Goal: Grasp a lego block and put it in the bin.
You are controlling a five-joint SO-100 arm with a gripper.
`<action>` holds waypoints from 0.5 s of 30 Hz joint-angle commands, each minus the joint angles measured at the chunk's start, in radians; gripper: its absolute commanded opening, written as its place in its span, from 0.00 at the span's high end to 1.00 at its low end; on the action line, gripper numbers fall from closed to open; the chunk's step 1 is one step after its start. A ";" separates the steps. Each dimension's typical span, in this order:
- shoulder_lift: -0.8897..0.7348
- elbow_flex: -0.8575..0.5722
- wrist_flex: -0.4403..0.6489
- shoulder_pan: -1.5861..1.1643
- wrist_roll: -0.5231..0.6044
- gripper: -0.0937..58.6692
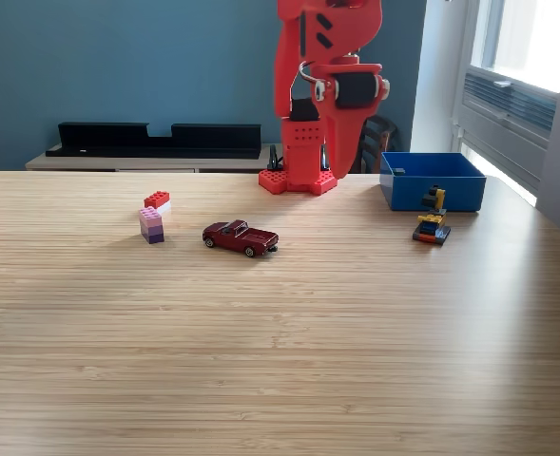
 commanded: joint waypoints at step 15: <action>0.103 0.235 -0.104 0.313 0.267 0.61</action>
